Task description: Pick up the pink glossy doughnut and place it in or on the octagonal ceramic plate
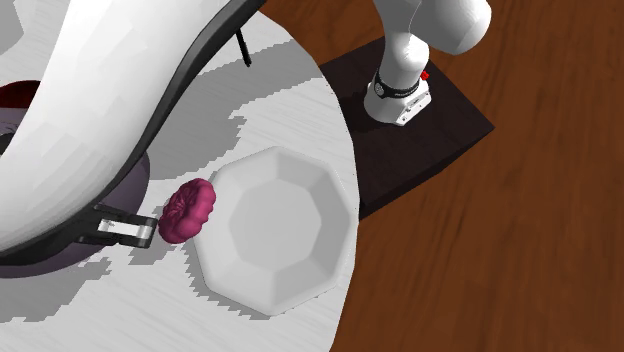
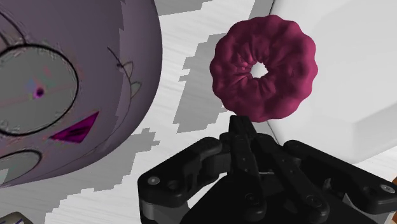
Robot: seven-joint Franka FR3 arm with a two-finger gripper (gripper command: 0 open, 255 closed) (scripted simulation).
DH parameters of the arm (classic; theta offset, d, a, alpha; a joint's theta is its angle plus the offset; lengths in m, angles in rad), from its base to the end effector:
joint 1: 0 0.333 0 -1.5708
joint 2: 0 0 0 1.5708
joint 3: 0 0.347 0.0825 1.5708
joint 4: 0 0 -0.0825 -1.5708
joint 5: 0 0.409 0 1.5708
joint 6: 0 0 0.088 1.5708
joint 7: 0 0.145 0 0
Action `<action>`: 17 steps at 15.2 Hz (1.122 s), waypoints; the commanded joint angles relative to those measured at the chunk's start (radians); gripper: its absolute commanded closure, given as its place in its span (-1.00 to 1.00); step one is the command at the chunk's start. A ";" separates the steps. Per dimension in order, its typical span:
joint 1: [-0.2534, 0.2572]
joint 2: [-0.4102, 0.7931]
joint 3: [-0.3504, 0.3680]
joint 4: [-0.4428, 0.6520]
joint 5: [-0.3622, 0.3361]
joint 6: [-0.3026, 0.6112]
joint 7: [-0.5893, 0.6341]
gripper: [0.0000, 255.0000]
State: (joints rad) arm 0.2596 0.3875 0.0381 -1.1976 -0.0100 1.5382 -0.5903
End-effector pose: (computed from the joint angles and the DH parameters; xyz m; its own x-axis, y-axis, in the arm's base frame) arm 0.6699 0.1986 0.5509 0.6321 0.7740 -0.0363 0.7735 -0.6331 -0.0296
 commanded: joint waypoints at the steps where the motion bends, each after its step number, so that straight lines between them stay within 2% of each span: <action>1: 0.000 0.000 0.000 0.000 0.000 0.000 0.000 1.00; 2: 0.000 0.000 0.000 0.000 0.000 0.000 0.000 1.00; 3: 0.000 0.000 0.000 0.000 0.000 0.000 0.000 -1.00; 5: 0.086 -0.192 -0.006 -0.290 -0.179 0.179 0.077 -1.00; 7: 0.153 -0.340 0.012 -0.523 -0.384 0.306 0.202 -1.00; 9: 0.196 -0.456 0.053 -0.722 -0.604 0.381 0.358 -1.00; 11: 0.220 -0.540 0.109 -0.889 -0.819 0.406 0.524 -1.00; 17: 0.192 -0.514 0.086 -0.917 -0.848 0.474 0.537 -1.00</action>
State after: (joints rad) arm 0.4559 -0.1321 0.1285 -2.1098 -0.8505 1.9995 -0.0579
